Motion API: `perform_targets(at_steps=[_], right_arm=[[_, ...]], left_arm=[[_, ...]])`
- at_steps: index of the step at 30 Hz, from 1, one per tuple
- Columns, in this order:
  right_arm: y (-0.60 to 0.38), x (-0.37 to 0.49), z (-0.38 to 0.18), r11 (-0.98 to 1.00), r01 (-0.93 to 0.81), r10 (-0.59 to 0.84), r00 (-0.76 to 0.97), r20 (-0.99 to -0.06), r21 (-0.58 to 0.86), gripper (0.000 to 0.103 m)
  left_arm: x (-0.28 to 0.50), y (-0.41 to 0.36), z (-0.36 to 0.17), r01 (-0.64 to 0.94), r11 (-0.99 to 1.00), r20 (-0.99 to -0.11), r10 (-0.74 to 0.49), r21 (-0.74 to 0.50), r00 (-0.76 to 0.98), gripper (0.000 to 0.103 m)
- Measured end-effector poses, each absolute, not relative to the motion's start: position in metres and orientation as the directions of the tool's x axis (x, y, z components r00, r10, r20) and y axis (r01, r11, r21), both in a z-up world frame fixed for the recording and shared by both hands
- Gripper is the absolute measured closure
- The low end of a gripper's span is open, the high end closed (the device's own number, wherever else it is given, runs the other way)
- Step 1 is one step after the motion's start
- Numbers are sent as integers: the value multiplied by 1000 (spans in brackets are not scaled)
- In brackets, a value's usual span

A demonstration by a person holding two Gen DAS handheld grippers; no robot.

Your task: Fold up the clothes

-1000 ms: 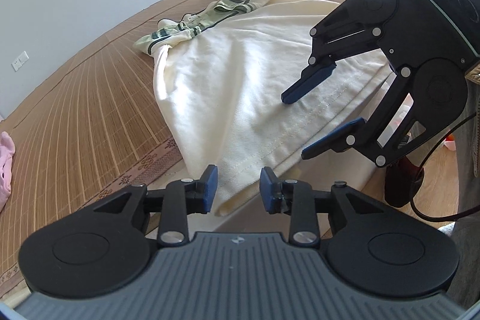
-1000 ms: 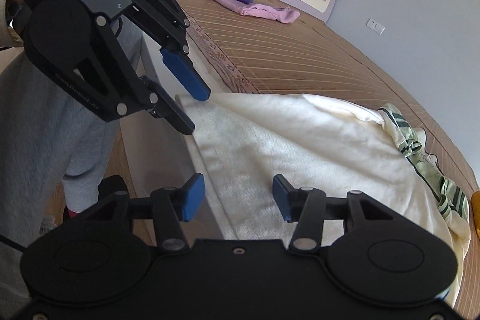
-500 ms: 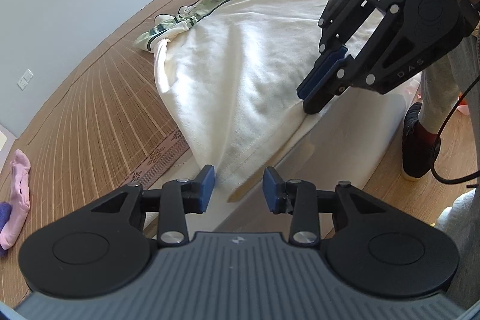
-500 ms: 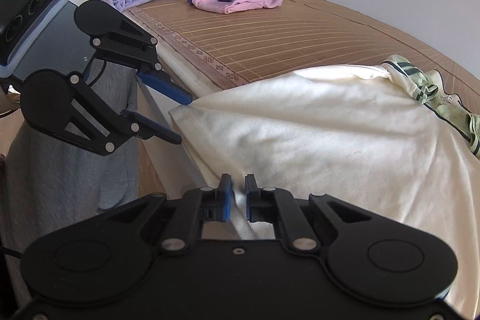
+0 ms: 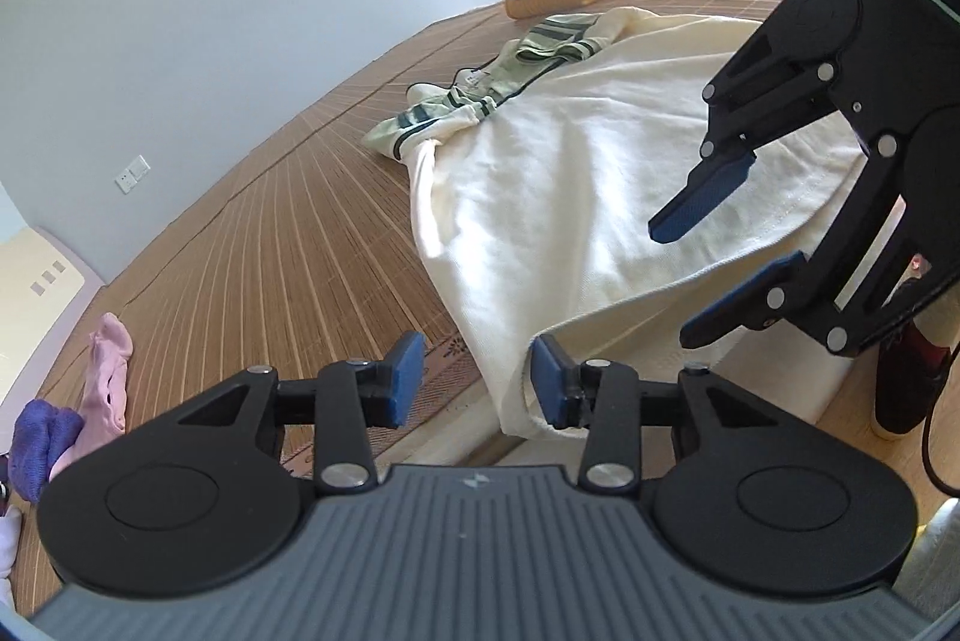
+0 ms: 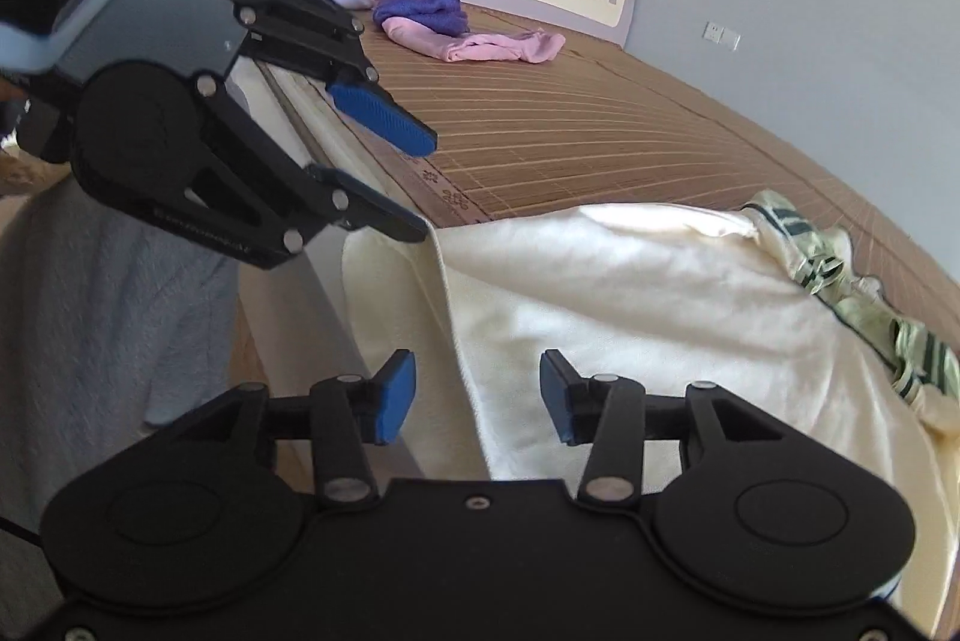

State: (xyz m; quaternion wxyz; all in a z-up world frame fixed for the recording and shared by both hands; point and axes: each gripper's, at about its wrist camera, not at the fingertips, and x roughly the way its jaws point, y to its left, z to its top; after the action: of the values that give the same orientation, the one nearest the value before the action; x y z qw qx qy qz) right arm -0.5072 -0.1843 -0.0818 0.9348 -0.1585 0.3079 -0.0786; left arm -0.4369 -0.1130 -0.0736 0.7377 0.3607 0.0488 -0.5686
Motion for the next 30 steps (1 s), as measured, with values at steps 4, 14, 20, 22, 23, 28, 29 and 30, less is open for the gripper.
perform_targets(at_steps=[4,14,20,22,23,28,29,30], right_arm=[[-182,-512,-85,899,75,-316,794,-520,-432,94],[-189,-528,-81,944,-1,-219,745,-630,-329,101],[-201,-537,-78,990,-20,-75,769,-635,-140,90],[-211,-547,-73,1000,-20,14,789,-614,-3,81],[-217,-553,-69,998,-16,45,800,-598,53,81],[-255,-609,-53,965,245,-159,828,-537,93,58],[-262,-621,-52,947,310,-218,814,-538,86,55],[-269,-632,-51,925,373,-275,796,-538,78,53]], left_arm=[[-434,-109,-69,886,118,-478,-806,449,349,57],[-423,-94,-54,886,117,-500,-789,449,357,52],[-414,-96,-43,899,145,-490,-796,414,355,52],[-414,-101,-41,916,147,-495,-803,374,331,45],[-413,-104,-41,931,147,-504,-807,335,308,43],[-398,-114,-46,987,111,-579,-800,112,156,42],[-395,-117,-51,992,114,-605,-786,62,128,42],[-393,-120,-57,993,120,-625,-774,17,104,42]])
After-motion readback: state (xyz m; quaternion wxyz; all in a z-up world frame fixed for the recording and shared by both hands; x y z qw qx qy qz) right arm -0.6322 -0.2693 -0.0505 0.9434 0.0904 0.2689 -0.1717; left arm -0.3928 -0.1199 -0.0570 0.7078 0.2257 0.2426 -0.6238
